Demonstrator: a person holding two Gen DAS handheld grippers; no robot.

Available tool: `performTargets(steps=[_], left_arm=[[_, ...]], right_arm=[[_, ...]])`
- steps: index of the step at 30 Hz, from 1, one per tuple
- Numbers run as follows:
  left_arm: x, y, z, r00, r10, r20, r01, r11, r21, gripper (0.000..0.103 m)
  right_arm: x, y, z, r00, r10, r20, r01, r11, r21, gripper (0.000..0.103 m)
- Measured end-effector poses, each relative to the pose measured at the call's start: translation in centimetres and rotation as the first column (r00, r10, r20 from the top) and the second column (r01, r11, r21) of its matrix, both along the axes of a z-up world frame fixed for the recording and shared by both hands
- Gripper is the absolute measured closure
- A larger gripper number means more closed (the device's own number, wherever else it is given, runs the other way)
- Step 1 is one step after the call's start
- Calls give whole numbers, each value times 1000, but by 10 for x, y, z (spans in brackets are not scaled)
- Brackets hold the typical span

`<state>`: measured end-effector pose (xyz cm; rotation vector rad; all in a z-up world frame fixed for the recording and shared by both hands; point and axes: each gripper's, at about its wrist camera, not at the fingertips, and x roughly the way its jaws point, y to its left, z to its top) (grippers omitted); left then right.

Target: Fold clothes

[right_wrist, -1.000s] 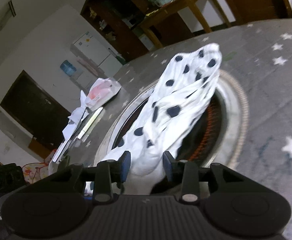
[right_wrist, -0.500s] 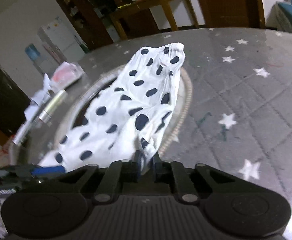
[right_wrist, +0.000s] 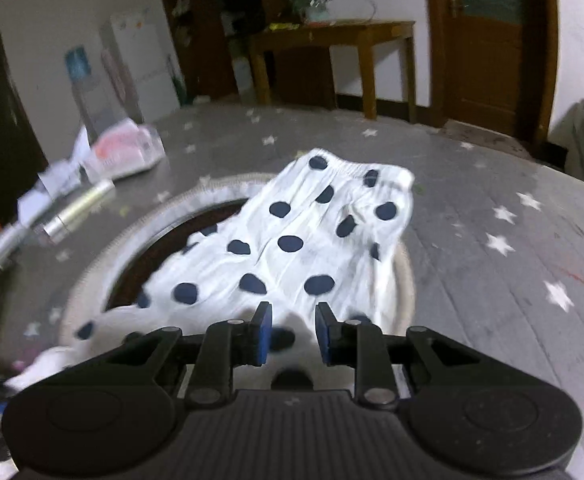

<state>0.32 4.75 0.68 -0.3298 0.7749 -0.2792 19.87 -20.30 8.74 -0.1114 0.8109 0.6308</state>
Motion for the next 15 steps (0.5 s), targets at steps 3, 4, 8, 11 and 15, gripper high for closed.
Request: performTargets(steps=[3, 4, 8, 11, 15], left_arm=[[-3, 3, 0, 1000, 4, 0, -4, 1000, -16, 74], [-4, 3, 0, 1000, 4, 0, -4, 1000, -19, 74], [-7, 4, -3, 1000, -2, 10, 2, 1000, -22, 72], [-10, 6, -3, 1000, -4, 14, 5, 1000, -30, 72], [-13, 11, -1, 1000, 2, 15, -1, 999, -54, 72]], right_arm=[[21, 24, -13, 1000, 26, 15, -25, 998, -64, 77], [27, 32, -16, 999, 33, 30, -30, 996, -86, 73], [54, 56, -21, 997, 12, 74, -1, 990, -141, 68], [71, 70, -19, 995, -23, 92, 39, 982, -183, 68], [73, 87, -13, 994, 36, 104, -14, 979, -202, 68]])
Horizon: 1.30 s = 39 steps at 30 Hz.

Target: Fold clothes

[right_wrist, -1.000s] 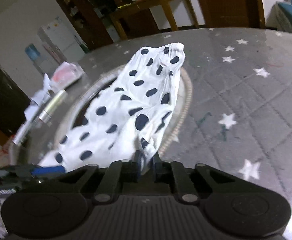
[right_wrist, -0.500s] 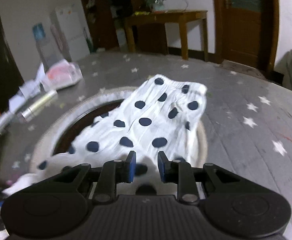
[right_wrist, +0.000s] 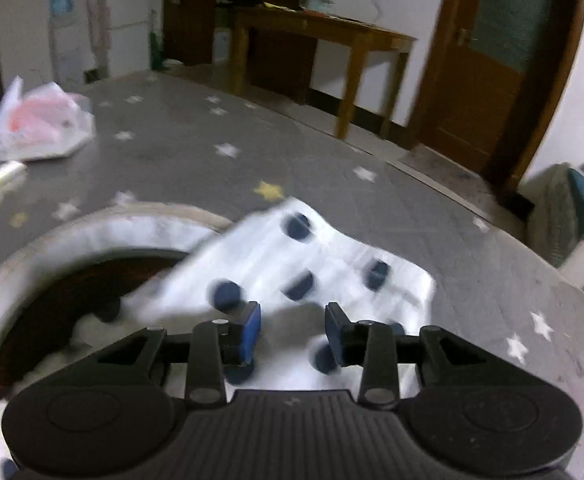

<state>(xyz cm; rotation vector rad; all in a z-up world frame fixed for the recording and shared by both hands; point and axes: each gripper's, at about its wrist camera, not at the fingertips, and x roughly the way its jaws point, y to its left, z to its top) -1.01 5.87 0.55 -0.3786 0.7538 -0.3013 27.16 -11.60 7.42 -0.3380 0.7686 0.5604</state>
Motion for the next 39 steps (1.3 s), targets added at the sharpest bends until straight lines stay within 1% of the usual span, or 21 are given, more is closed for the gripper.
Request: performTargets(steps=[2, 5, 11, 15, 16, 17, 19, 21, 22, 24, 25, 28, 30, 33, 34, 36, 38, 39], left_arm=[[-2, 2, 1, 1000, -1, 3, 1, 1000, -12, 72], [-2, 4, 0, 1000, -4, -4, 4, 1000, -25, 72], [-5, 8, -3, 1000, -5, -19, 4, 999, -50, 72], [-5, 10, -2, 1000, -6, -23, 5, 998, -61, 72], [-5, 10, -1, 1000, -8, -22, 6, 998, -61, 72], [-5, 10, -1, 1000, -9, -20, 8, 998, -60, 71], [-5, 10, 1, 1000, -12, -13, 11, 998, -54, 68], [-6, 9, 4, 1000, -15, -2, 15, 999, -50, 60], [-7, 10, 6, 1000, -15, 3, 15, 999, -47, 58], [-7, 9, 9, 1000, -13, 16, 13, 999, -37, 52], [-7, 9, 11, 1000, -9, 21, 9, 999, -31, 51], [-6, 11, 15, 1000, 2, 30, -1, 1000, -18, 48], [-5, 11, 17, 999, 8, 31, -8, 1000, -12, 46], [-4, 12, 19, 999, 19, 30, -19, 1000, 0, 44], [-3, 12, 19, 999, 22, 29, -22, 1000, 4, 43], [-3, 12, 19, 999, 30, 28, -30, 999, 11, 41], [-3, 12, 20, 999, 36, 28, -37, 999, 17, 40], [-5, 13, 21, 999, 43, 29, -44, 999, 24, 38]], right_arm=[[-7, 9, 1, 997, 72, -17, -72, 997, 7, 68], [-7, 25, -7, 994, 109, -6, -109, 994, -28, 68], [35, 38, -8, 1000, 31, 2, -31, 999, 43, 69], [48, 27, -1, 1000, -4, -10, 5, 992, 126, 68], [48, 23, 2, 1000, -7, -5, 7, 991, 133, 66], [48, 16, 5, 1000, -12, 6, 11, 991, 131, 59], [50, 0, 8, 999, -44, 19, 41, 993, 115, 48], [53, -13, 9, 998, -65, 26, 62, 994, 95, 48], [55, -18, 8, 997, -75, 29, 72, 993, 90, 48], [60, -29, 7, 995, -94, 26, 91, 992, 91, 40], [62, -34, 5, 995, -99, 14, 97, 990, 101, 35], [66, -42, -5, 993, -122, 9, 120, 988, 100, 34], [67, -46, -11, 991, -134, 3, 132, 985, 108, 29], [66, -49, -17, 991, -133, -10, 133, 984, 120, 26], [65, -51, -18, 991, -132, -11, 133, 983, 129, 26], [61, -53, -18, 993, -121, -3, 121, 983, 141, 35], [58, -54, -16, 994, -109, -13, 110, 980, 168, 60], [57, -56, -15, 994, -106, -26, 108, 977, 183, 68]])
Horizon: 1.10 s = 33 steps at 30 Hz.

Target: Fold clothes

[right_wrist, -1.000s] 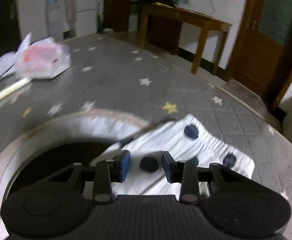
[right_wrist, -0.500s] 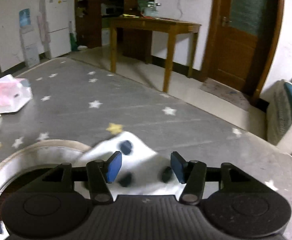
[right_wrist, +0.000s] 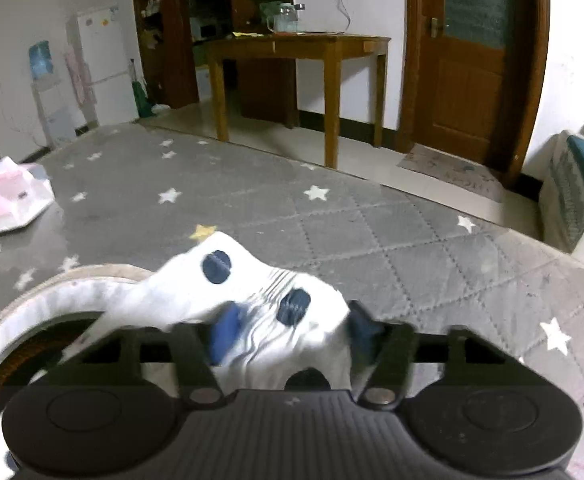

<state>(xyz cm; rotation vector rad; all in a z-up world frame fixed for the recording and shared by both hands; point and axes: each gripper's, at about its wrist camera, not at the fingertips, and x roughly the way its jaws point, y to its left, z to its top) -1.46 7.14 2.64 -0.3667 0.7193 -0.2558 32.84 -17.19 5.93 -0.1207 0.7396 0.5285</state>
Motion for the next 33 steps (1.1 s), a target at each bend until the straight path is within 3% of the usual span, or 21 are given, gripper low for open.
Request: performTargets(steps=[1, 4, 12, 19, 33], left_arm=[[-1, 0, 1, 1000, 7, 1, -7, 1000, 6, 37], [-6, 2, 5, 1000, 29, 8, -29, 999, 22, 33], [-22, 12, 6, 995, 99, -7, -99, 994, 42, 29], [-37, 21, 6, 982, 188, -21, -187, 981, 60, 26], [-74, 40, 11, 958, 288, -11, -287, 956, 64, 26]], right_arm=[[-1, -2, 1, 1000, 4, -12, -3, 1000, 17, 82], [-9, -7, 8, 1000, 6, -14, -5, 998, 62, 86], [-71, -17, 49, 997, 74, 33, -78, 986, 146, 88], [-141, -30, 86, 989, 148, 21, -148, 957, 250, 88], [-291, -20, 109, 933, 357, 37, -346, 867, 359, 88]])
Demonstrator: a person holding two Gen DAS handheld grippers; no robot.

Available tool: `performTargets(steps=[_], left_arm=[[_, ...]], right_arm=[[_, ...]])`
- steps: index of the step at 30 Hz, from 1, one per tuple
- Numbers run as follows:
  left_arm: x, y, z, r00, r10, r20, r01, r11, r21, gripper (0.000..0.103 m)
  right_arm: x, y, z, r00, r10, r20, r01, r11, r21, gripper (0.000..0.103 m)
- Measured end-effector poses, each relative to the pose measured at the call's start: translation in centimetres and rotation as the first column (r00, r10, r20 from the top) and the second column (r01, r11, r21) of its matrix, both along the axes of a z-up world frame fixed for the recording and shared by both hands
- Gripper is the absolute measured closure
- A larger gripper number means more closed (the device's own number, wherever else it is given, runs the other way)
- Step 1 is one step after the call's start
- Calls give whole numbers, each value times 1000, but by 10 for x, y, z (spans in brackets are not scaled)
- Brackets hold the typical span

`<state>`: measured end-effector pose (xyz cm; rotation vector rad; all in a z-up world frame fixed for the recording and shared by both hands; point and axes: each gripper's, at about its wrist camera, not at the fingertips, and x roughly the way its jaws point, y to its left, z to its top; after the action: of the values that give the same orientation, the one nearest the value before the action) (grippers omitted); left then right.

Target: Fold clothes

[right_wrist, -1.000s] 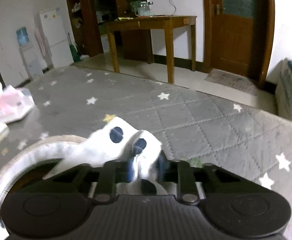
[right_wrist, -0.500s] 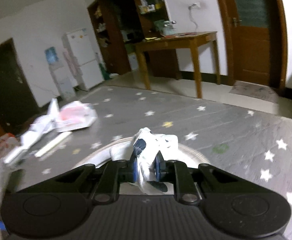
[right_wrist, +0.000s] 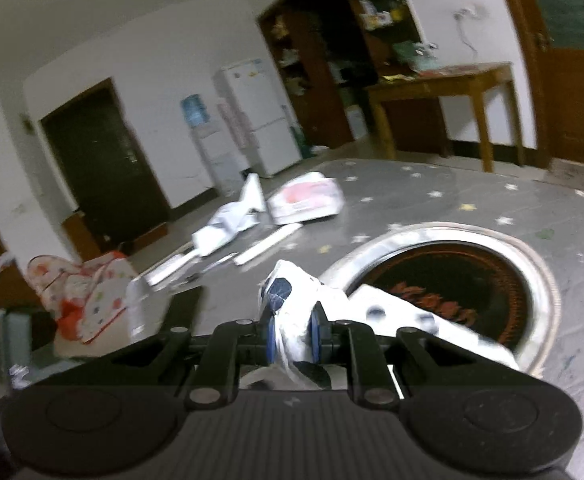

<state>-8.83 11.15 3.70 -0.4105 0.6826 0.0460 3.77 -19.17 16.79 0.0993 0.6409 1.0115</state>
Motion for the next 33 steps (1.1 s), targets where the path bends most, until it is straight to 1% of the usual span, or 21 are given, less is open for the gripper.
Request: performTargets(steps=[1, 4, 6, 9, 13, 14, 15, 17, 18, 20, 22, 24, 26, 28, 29, 31, 33], left_arm=[[-1, 2, 0, 1000, 6, 1, -6, 1000, -2, 26], [-5, 7, 2, 1000, 19, 11, -19, 1000, -2, 26], [-7, 9, 4, 1000, 26, 18, -26, 1000, -2, 26], [-10, 13, 7, 999, 33, 28, -33, 999, -2, 26], [-12, 14, 13, 998, 32, 48, -32, 999, -3, 26], [-11, 14, 15, 998, 28, 55, -28, 1000, -3, 26], [-11, 13, 18, 998, 22, 61, -22, 1000, -1, 26], [-7, 10, 22, 997, 6, 76, -6, 1000, 4, 26], [-6, 8, 24, 997, -2, 83, 1, 1000, 5, 26], [-4, 4, 30, 995, -15, 102, 14, 1000, 7, 26], [-2, 1, 36, 992, -26, 123, 25, 1000, 8, 26], [0, 0, 40, 990, -31, 137, 31, 1000, 4, 26], [0, -2, 43, 989, -35, 147, 35, 999, -2, 27], [-1, -3, 44, 987, -38, 156, 40, 999, -8, 26], [-2, -3, 45, 987, -39, 159, 42, 999, -12, 27], [-4, -3, 45, 985, -41, 165, 45, 999, -19, 27], [-6, -2, 44, 987, -42, 157, 46, 999, -19, 27]], right_arm=[[-8, 3, 0, 1000, 15, 10, -15, 1000, 2, 88], [-32, 15, -4, 994, 75, 82, -71, 996, -50, 88], [-51, 25, -11, 981, 137, 140, -120, 985, -123, 88], [-79, 35, -24, 944, 253, 211, -202, 951, -235, 88], [-112, 39, -39, 883, 377, 278, -265, 892, -366, 85], [-118, 40, -43, 873, 400, 281, -275, 877, -394, 81], [-122, 40, -47, 863, 420, 281, -283, 863, -419, 80], [-133, 38, -53, 848, 449, 282, -299, 845, -444, 73], [-138, 37, -56, 841, 462, 281, -307, 836, -454, 72], [-145, 33, -55, 842, 472, 261, -338, 838, -428, 66], [-147, 29, -50, 847, 472, 244, -358, 847, -394, 66], [-144, 24, -43, 868, 443, 226, -354, 869, -345, 66], [-136, 20, -37, 895, 396, 204, -328, 896, -298, 66], [-127, 20, -36, 922, 346, 175, -292, 916, -274, 66], [-124, 22, -37, 930, 331, 160, -282, 921, -270, 67], [-123, 28, -43, 931, 336, 145, -287, 916, -281, 67], [-127, 33, -48, 921, 363, 143, -309, 902, -301, 67]])
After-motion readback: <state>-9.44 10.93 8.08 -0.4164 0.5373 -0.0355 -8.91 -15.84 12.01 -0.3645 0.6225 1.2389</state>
